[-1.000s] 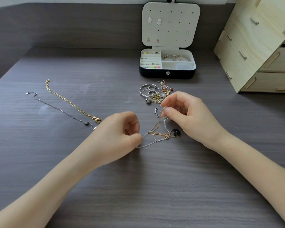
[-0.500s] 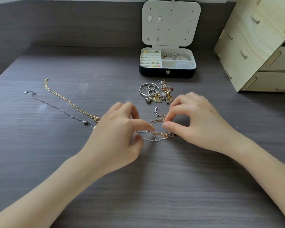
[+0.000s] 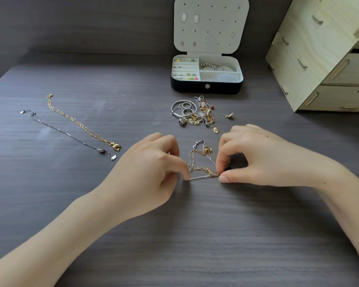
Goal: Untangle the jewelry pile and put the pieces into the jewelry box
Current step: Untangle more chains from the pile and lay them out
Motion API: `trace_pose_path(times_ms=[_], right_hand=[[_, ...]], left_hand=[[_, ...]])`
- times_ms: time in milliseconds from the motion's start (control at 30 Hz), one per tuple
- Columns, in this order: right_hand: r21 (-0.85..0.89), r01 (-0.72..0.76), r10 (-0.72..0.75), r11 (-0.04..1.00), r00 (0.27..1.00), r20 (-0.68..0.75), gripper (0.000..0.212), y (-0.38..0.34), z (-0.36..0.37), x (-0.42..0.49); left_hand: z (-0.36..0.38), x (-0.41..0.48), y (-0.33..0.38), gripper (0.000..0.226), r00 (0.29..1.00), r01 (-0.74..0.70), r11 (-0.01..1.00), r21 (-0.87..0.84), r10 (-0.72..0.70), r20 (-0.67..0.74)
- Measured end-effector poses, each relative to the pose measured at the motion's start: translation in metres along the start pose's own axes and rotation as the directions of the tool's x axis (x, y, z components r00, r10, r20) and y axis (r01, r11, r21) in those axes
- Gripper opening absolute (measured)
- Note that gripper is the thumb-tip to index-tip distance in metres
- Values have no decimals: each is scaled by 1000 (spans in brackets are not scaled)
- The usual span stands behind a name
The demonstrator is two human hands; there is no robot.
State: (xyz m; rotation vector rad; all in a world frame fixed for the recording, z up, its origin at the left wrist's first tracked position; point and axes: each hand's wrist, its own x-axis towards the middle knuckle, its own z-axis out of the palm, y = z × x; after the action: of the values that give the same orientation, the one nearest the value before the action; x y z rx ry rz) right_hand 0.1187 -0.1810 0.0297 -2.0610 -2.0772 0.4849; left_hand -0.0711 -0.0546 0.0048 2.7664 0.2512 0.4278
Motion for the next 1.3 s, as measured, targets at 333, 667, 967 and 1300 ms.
trace_pose_path(times_ms=[333,667,967,1300], right_hand=[[134,-6,18,991,996,-89,5,4,1,2],[15,4,-3,1000,999,-41,13,2,0,-1],[-54,-9,10,999,1000,16,27,-1,3,0],[-89,-17,18,996,1000,19,16,-1,2,-1]], left_hand=[[2,2,3,31,1000,3,1000,23,-2,-20],[23,16,15,14,998,62,996,-71,-64,-27],[22,31,24,7,979,202,966,-164,-198,38],[14,44,37,20,957,26,981,193,-81,279]])
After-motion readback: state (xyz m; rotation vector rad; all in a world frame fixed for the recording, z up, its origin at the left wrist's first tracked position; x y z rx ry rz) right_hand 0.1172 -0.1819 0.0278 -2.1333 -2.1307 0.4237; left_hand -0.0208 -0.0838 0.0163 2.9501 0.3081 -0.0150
